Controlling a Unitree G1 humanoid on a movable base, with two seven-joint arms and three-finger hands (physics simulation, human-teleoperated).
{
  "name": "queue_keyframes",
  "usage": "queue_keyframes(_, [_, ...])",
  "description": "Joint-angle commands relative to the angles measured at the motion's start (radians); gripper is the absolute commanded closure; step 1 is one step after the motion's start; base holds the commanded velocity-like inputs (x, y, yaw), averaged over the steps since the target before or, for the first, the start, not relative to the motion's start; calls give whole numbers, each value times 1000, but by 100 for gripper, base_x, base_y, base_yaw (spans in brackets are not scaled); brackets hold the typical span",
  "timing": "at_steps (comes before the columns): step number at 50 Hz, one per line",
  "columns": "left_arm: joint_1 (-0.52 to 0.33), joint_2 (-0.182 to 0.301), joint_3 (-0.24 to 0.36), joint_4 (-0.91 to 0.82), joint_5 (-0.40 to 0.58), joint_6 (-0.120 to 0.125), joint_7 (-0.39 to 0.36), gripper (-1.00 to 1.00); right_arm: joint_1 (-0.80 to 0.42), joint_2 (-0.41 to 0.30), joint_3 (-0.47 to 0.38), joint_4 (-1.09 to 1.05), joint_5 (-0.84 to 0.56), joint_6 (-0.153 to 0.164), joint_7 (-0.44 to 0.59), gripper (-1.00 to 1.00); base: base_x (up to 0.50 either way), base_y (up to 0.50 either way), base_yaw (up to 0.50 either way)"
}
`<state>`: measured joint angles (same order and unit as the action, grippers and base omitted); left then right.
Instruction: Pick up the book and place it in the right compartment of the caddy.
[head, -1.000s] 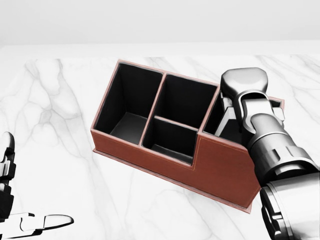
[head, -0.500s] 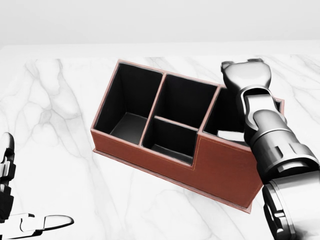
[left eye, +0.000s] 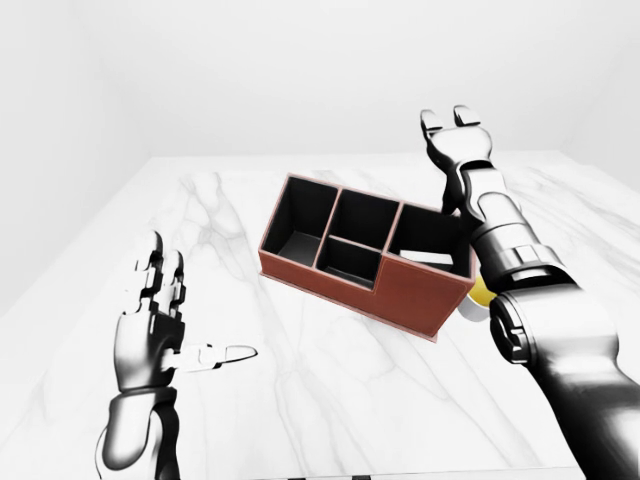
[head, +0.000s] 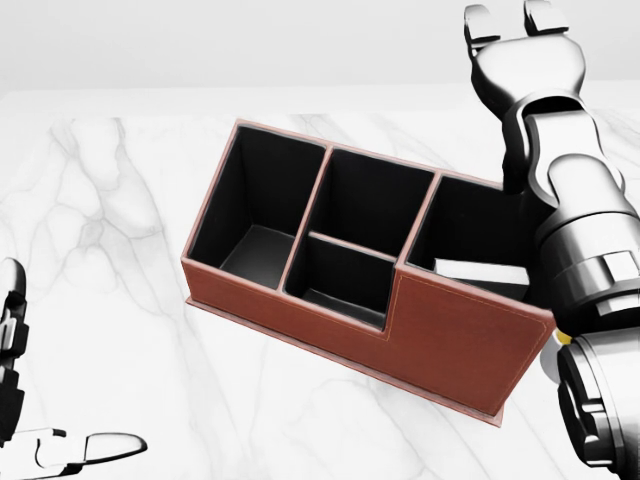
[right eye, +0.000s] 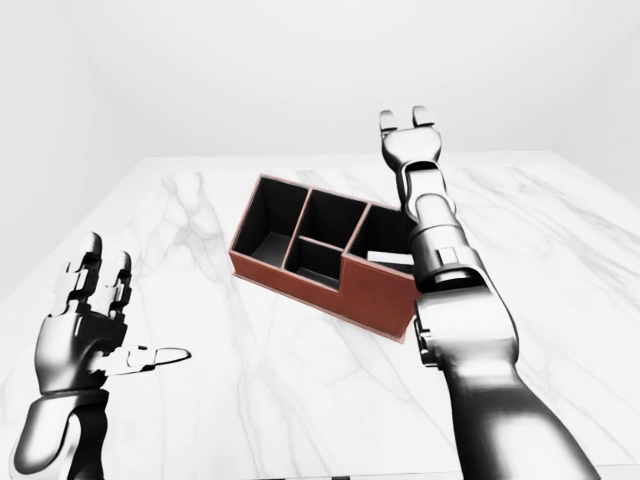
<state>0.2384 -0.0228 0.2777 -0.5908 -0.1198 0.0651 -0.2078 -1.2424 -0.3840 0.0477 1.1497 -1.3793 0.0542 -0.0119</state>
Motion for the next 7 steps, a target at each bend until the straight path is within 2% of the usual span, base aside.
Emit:
queue_keyframes(1, [9, -5, -3, -53, 0, 22, -3, -100, 9, -27, -20, -113, 1, -12, 74, -100, 0, 0, 0])
queue_keyframes(7, [10, -10, -7, -71, 6, 22, -4, -100, 35, -41, -39, -193, 10, -16, 121, -100, 0, 0, 0])
